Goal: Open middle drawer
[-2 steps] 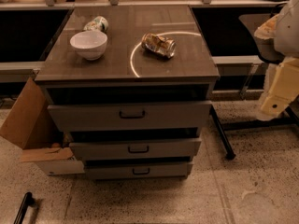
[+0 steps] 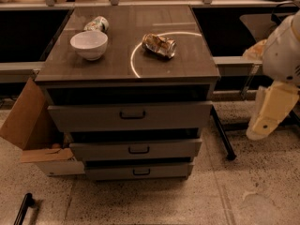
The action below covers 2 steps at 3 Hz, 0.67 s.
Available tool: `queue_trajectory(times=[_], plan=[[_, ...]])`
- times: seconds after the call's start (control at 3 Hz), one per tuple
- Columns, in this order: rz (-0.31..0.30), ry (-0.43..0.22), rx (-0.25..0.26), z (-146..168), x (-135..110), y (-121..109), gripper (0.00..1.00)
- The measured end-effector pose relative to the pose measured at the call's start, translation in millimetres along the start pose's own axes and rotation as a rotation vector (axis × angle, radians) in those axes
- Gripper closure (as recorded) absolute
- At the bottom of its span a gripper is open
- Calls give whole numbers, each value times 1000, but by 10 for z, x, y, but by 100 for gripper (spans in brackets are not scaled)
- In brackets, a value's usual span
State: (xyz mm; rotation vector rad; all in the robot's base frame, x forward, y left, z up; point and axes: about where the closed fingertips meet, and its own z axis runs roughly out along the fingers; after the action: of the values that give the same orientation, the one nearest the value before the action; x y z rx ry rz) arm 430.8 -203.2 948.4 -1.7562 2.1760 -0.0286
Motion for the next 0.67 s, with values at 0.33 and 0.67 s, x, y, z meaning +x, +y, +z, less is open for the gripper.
queue_trajectory(times=[0.33, 0.67], plan=[[-47, -89, -131, 666, -30, 410, 0], [-42, -149, -261, 1373, -48, 915, 0]])
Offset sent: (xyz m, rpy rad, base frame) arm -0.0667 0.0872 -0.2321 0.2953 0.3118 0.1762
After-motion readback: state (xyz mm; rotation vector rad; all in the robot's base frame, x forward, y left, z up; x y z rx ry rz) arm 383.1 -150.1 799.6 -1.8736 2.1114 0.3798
